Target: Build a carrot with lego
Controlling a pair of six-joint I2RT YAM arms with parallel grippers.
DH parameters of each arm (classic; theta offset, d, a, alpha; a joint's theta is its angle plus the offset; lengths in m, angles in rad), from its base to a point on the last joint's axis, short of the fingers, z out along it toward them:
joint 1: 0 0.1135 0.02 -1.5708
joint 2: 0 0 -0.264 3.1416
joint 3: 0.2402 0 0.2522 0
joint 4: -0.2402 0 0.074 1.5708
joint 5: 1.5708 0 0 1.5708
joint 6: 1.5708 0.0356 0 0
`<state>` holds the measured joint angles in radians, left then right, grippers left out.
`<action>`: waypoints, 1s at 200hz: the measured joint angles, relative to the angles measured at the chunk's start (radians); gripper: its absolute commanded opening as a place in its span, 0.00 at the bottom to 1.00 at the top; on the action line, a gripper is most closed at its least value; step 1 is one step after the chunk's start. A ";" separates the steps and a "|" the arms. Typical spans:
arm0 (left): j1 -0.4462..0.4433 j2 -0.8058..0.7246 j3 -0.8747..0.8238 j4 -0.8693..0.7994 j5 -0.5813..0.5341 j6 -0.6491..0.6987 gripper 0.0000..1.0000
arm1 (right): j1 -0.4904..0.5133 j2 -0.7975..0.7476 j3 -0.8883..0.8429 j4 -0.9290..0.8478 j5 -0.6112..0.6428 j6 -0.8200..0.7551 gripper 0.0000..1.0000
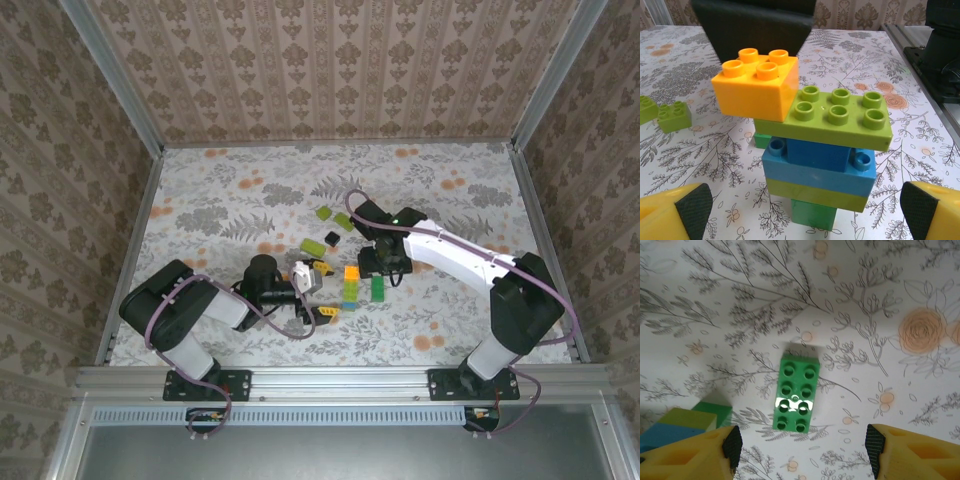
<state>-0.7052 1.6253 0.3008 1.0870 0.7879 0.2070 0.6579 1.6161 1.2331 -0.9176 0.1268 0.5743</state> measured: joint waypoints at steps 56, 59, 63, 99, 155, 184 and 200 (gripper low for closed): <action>0.000 0.000 0.000 -0.004 -0.003 0.003 1.00 | 0.000 0.034 0.017 0.031 -0.026 -0.024 0.69; 0.000 0.000 0.000 -0.004 -0.003 0.004 1.00 | 0.000 0.035 0.018 0.032 -0.028 -0.026 0.69; 0.001 0.000 0.000 -0.004 -0.003 0.004 1.00 | 0.000 0.037 0.018 0.035 -0.031 -0.027 0.69; 0.008 0.006 0.000 -0.004 -0.004 0.004 1.00 | 0.000 0.043 0.028 0.057 -0.061 -0.053 0.69; 0.013 0.037 0.007 -0.003 -0.003 0.004 1.00 | 0.000 0.086 0.075 0.082 -0.083 -0.109 0.70; 0.013 0.061 0.035 -0.003 -0.003 0.004 1.00 | 0.000 0.090 0.081 0.081 -0.082 -0.130 0.71; 0.013 0.082 0.058 0.001 -0.003 0.003 1.00 | -0.001 0.090 0.087 0.081 -0.071 -0.134 0.71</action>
<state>-0.6918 1.7073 0.3584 1.0878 0.7845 0.2104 0.6567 1.7065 1.3201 -0.8368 0.0559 0.4400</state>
